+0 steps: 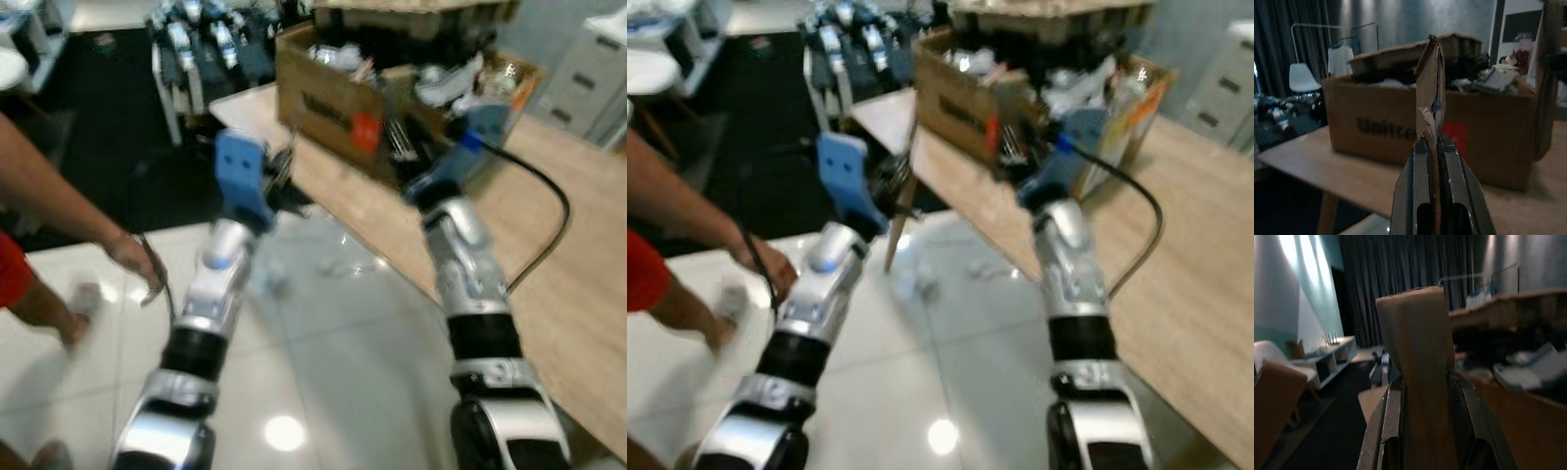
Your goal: Picking trash to rubbish bin
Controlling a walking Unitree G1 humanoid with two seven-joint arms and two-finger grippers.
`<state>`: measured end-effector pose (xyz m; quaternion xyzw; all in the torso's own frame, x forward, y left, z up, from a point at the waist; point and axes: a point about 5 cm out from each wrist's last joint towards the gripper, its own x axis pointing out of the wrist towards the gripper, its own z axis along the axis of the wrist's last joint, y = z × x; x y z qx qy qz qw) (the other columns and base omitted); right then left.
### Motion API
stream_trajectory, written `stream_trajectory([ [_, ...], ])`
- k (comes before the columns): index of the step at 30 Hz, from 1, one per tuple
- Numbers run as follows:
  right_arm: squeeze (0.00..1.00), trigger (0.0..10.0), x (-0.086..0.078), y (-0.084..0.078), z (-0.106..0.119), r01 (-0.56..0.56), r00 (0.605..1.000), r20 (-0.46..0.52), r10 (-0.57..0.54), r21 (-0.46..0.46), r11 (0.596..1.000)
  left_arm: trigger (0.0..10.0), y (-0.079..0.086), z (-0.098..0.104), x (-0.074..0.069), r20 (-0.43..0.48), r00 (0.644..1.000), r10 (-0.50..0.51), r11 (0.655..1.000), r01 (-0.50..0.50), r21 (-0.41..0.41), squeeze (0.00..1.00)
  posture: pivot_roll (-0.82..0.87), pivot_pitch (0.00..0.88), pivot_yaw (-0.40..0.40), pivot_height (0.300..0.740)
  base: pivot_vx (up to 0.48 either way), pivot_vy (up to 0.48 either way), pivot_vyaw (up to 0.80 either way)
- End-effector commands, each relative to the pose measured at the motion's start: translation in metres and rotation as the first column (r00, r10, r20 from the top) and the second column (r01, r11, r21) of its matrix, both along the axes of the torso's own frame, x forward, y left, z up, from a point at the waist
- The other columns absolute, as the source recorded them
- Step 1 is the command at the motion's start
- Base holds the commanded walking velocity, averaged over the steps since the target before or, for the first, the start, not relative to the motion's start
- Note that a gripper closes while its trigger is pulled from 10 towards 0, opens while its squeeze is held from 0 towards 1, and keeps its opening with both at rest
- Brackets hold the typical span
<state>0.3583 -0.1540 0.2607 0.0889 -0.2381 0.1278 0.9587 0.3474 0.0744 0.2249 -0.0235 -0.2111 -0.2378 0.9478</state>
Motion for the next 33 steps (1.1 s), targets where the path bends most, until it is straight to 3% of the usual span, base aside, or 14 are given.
stream_trajectory([
  [1, 0.0, 10.0, -0.001, 0.01, 0.001, -0.033, 0.999, 0.001, 0.033, -0.001, 0.999, 10.0, 0.007, 0.0, 0.001, -0.004, 1.0, 0.02, 1.0, -0.02, -0.002, 0.0, -0.05, 0.065, -0.004, 0.74, 0.319, 0.0, 0.0],
  [14, 0.0, 10.0, -0.003, 0.015, -0.002, -0.047, 0.999, -0.02, 0.047, -0.027, 0.999, 10.0, 0.014, 0.001, 0.004, -0.011, 0.999, 0.044, 0.999, -0.044, -0.021, 0.0, -0.06, 0.066, -0.007, 0.74, 0.348, 0.0, 0.0],
  [17, 0.0, 10.0, -0.003, 0.015, -0.001, -0.048, 0.999, -0.019, 0.048, -0.027, 0.998, 10.0, 0.014, 0.003, 0.003, -0.007, 0.999, 0.041, 0.999, -0.041, -0.026, 0.0, -0.06, 0.067, -0.008, 0.74, 0.361, 0.0, -0.8],
  [24, 0.0, 10.0, -0.009, 0.007, 0.021, -0.055, 0.997, 0.059, 0.057, -0.034, 0.998, 10.0, 0.013, 0.019, 0.002, 0.04, 0.999, 0.022, 0.998, -0.019, -0.064, 0.0, -0.06, 0.062, -0.008, 0.74, 0.363, 0.0, -0.8],
  [27, 0.0, 10.0, -0.013, 0.004, 0.033, -0.052, 0.994, 0.096, 0.055, -0.033, 0.998, 10.0, 0.012, 0.023, 0.001, 0.052, 0.998, 0.017, 0.998, -0.014, -0.067, 0.0, -0.06, 0.058, -0.01, 0.74, 0.364, 0.0, 0.0],
  [29, 0.0, 10.0, -0.018, -0.003, 0.053, -0.039, 0.987, 0.152, 0.043, -0.031, 0.999, 10.0, 0.011, 0.027, 0.0, 0.066, 0.998, 0.01, 0.997, -0.005, -0.071, 0.0, -0.06, 0.054, -0.011, 0.74, 0.364, 0.0, -0.4],
  [33, 0.0, 10.0, -0.019, -0.004, 0.055, -0.037, 0.986, 0.159, 0.041, -0.031, 0.999, 10.0, 0.011, 0.027, 0.0, 0.068, 0.998, 0.009, 0.997, -0.004, -0.071, 0.0, -0.06, 0.054, -0.011, 0.74, 0.364, 0.0, -0.8],
])
